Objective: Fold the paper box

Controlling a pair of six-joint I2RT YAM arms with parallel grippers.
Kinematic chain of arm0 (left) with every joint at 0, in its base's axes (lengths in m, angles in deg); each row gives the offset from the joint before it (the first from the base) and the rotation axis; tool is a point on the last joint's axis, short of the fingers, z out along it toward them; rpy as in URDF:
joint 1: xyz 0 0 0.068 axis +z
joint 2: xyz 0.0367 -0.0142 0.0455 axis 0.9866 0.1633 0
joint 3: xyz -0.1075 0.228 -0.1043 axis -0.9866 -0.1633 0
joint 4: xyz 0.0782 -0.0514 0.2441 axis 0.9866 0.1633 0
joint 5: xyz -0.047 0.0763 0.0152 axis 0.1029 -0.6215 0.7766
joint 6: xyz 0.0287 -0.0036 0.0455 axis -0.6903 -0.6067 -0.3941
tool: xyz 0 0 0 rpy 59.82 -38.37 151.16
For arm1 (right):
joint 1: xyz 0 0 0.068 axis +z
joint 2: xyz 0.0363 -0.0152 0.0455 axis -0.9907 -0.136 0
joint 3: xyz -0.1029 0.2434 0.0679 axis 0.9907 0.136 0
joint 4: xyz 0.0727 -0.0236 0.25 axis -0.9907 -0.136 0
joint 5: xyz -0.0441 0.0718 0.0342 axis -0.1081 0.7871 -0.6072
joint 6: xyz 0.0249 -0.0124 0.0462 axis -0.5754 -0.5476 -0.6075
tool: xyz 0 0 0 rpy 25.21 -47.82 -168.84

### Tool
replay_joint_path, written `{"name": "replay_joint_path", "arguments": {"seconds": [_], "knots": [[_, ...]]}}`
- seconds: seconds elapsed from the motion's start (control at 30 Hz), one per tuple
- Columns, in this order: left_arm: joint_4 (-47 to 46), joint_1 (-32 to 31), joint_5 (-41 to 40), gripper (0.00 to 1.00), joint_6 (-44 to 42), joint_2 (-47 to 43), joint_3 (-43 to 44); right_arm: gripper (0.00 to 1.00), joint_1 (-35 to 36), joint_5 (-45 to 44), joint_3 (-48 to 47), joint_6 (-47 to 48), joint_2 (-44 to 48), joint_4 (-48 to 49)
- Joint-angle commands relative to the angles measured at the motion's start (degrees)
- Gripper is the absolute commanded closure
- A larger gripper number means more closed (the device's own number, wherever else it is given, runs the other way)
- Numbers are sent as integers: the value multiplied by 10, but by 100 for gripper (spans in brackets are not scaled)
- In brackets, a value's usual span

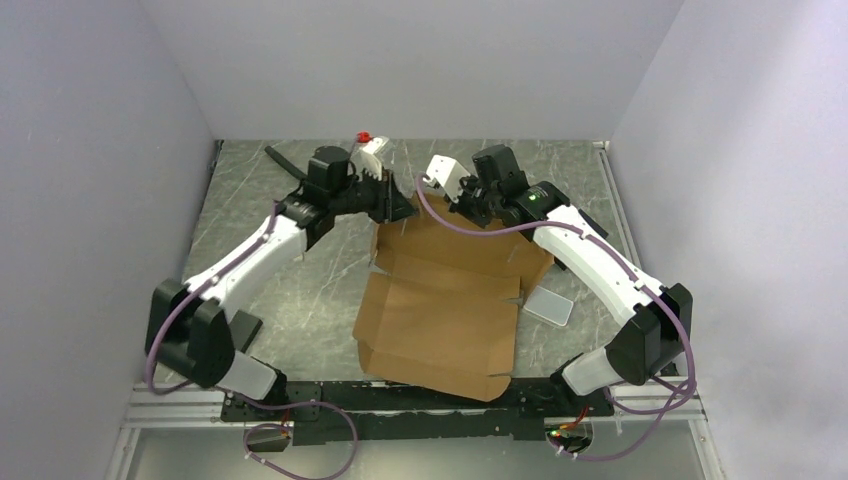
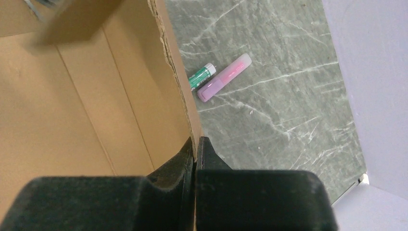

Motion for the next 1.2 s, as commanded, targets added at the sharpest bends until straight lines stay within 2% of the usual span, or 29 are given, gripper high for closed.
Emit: {"name": "replay_joint_path", "arguments": {"seconds": [0.0, 0.13, 0.2, 0.33, 0.47, 0.57, 0.7, 0.9, 1.07, 1.17], "knots": [[-13, 2, -84, 69, 1, -146, -46, 100, -5, -9, 1, -12, 27, 35], [14, 2, -174, 44, 13, -283, -139, 100, -9, 6, 4, -13, 34, 32], [24, 3, -197, 38, 35, -335, -205, 100, -11, 14, 7, -12, 37, 31], [18, 3, -201, 36, 113, -411, -323, 100, -12, 20, 13, -11, 37, 31], [-67, 3, -209, 36, 189, -461, -439, 100, -14, 26, 10, -16, 32, 29], [-124, 3, -217, 34, 213, -459, -483, 100, -15, 29, 8, -17, 28, 28], [-124, 3, -255, 17, 162, -435, -463, 100, -14, 34, 12, -18, 27, 28], [-188, 3, -268, 7, 42, -387, -420, 100, -14, 43, 12, -16, 24, 25], [-204, 2, -295, 10, -13, -305, -365, 100, -14, 49, 11, -16, 23, 22], [-207, -5, -310, 19, -30, -249, -328, 100, -14, 50, 11, -15, 22, 21]]}}
